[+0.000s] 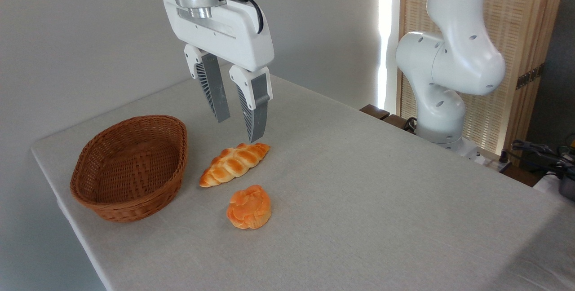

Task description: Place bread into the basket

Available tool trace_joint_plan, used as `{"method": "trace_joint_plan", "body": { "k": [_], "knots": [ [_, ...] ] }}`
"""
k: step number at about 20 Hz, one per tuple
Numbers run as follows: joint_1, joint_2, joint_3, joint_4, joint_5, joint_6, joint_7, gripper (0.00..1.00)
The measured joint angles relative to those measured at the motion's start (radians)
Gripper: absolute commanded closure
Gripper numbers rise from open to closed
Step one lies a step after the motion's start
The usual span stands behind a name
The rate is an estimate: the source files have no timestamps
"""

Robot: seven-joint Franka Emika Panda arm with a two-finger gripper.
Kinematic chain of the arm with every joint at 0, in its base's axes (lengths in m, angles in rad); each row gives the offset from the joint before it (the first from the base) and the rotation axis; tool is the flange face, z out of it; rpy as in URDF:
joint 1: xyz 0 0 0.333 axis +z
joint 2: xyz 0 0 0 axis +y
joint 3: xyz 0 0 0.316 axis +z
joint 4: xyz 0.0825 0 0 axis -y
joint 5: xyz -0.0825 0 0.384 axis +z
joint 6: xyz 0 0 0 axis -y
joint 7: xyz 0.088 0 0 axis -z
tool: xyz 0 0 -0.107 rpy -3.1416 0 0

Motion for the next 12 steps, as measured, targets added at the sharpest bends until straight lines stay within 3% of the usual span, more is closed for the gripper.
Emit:
{"method": "trace_joint_plan", "body": {
  "k": [12],
  "knots": [
    [0.001, 0.012, 0.0, 0.0, 0.0, 0.005, 0.028, 0.0]
  ]
}}
